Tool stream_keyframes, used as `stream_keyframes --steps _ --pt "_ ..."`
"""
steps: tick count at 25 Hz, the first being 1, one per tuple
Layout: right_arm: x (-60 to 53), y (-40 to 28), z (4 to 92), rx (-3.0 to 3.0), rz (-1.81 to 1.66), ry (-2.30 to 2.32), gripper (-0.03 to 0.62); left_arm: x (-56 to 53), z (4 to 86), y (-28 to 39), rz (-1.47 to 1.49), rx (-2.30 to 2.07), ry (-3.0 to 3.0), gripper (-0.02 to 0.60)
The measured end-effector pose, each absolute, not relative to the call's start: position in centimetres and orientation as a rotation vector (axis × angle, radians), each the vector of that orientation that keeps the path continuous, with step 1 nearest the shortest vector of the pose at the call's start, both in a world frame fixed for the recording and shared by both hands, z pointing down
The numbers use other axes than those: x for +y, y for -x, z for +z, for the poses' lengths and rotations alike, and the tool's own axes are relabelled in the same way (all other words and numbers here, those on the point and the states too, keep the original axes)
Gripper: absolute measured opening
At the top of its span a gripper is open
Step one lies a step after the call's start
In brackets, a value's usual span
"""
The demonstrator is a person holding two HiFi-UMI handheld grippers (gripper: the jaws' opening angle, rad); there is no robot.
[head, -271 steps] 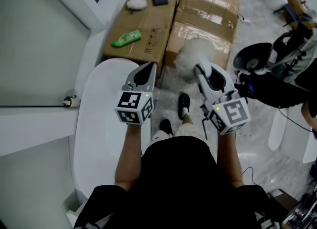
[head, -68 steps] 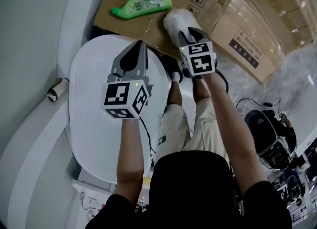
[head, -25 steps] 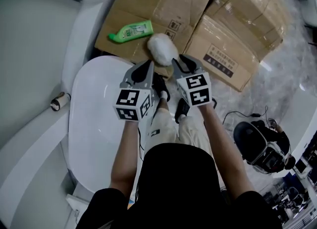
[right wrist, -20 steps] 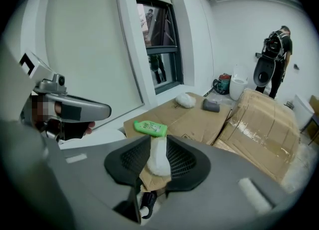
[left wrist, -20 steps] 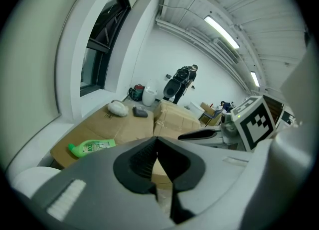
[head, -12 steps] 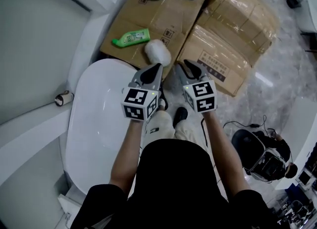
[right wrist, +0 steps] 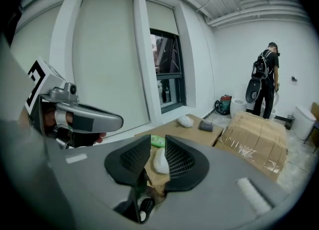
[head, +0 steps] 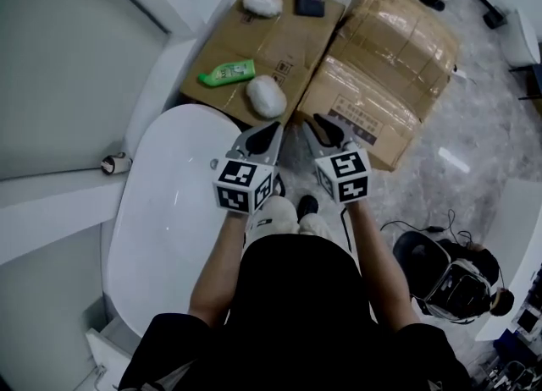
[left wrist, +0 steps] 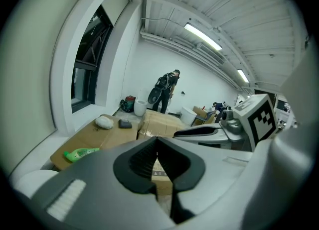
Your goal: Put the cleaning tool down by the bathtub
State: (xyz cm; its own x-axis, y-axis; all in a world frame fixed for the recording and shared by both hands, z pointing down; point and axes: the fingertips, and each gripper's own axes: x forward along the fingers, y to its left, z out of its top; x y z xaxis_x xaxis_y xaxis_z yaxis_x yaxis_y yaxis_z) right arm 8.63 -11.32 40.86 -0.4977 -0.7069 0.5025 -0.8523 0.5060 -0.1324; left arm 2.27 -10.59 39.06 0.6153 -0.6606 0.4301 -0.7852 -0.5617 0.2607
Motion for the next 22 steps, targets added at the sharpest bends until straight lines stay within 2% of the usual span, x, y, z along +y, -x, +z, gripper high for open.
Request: stream_keyframes --steps 10,22 --pt "-5.3 -9.6 36.7 -2.476 0.429 -1.252 0.095 -5.8 34.9 -3.1 0.360 -1.246 -2.467 -0.002" --pt "-1.3 -11.0 33.7 -2.557 0.380 -1.231 0.046 -0.8 33.6 -3.3 0.327 -1.326 -2.446 -0.002"
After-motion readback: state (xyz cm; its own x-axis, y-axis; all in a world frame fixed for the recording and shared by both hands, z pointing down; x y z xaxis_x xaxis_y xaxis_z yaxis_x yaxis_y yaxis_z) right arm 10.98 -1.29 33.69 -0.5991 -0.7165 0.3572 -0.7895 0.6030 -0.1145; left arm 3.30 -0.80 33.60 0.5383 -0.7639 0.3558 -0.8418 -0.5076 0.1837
